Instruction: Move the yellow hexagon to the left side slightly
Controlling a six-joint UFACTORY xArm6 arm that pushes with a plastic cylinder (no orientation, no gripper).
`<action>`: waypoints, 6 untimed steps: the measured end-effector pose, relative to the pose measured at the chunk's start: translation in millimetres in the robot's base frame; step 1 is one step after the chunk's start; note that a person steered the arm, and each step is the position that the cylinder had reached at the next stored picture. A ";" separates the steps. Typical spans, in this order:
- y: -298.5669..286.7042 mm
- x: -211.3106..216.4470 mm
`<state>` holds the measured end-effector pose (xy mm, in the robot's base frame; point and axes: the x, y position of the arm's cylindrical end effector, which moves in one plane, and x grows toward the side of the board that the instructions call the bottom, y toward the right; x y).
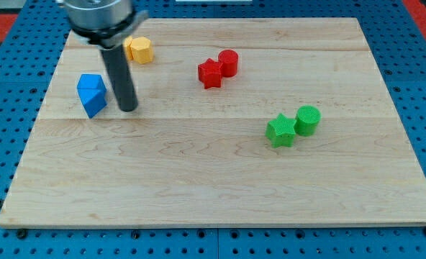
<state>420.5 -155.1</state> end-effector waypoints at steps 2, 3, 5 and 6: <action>35.6 -71.5; 96.2 -95.6; 75.3 -147.9; 61.6 -147.9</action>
